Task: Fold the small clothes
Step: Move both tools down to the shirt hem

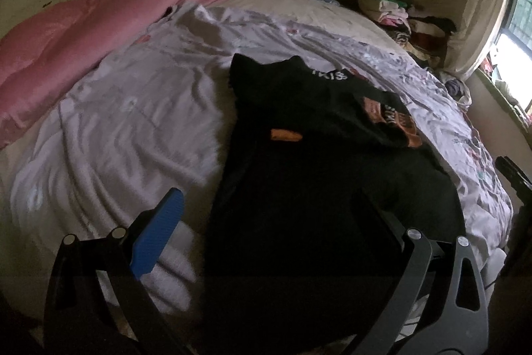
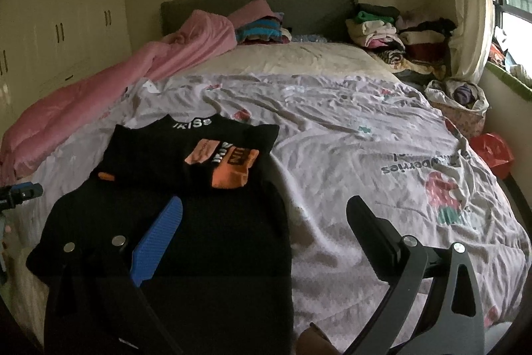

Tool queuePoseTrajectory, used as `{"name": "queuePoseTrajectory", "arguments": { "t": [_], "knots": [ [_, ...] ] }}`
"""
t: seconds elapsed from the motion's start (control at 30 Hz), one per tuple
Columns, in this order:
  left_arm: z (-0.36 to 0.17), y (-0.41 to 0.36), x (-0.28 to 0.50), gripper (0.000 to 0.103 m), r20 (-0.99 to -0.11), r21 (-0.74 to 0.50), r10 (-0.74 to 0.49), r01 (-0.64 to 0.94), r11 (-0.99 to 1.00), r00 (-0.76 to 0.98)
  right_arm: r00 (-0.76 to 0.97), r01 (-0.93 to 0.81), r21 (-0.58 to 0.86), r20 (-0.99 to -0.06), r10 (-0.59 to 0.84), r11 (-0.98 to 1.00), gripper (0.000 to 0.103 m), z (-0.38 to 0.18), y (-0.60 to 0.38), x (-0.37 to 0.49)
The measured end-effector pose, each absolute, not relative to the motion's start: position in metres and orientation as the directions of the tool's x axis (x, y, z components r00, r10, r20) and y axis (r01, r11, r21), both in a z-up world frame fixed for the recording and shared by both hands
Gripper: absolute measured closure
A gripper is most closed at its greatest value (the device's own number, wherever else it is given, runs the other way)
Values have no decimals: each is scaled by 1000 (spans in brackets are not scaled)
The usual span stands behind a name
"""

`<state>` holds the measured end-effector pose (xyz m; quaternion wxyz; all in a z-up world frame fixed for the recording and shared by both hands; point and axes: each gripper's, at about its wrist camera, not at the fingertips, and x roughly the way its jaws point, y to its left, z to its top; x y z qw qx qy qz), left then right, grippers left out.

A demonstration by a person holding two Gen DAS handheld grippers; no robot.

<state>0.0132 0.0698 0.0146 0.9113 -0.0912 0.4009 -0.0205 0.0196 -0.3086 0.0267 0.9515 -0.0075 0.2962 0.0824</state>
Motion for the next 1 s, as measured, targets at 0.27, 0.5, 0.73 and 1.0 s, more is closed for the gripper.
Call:
{"name": "queuePoseTrajectory", "arguments": {
  "t": [0.27,0.5,0.73,1.0],
  "knots": [
    [9,83,-1,9,-749,-168,-80,-73,983,658,799,-182,24,-580,161,983,5,22,-304,13],
    [0,93,-14,10,-768,-175,-80,-88,981,635,784,-199,11,-598,166,980,5,15,-301,6],
    [-14,93,-29,10,-792,-111,-43,-74,991,609,765,-215,4,-621,171,977,5,4,-298,-1],
    [-23,97,-43,12,-806,-169,-105,-55,984,583,754,-225,1,-633,175,974,5,0,-299,-8]
  ]
}}
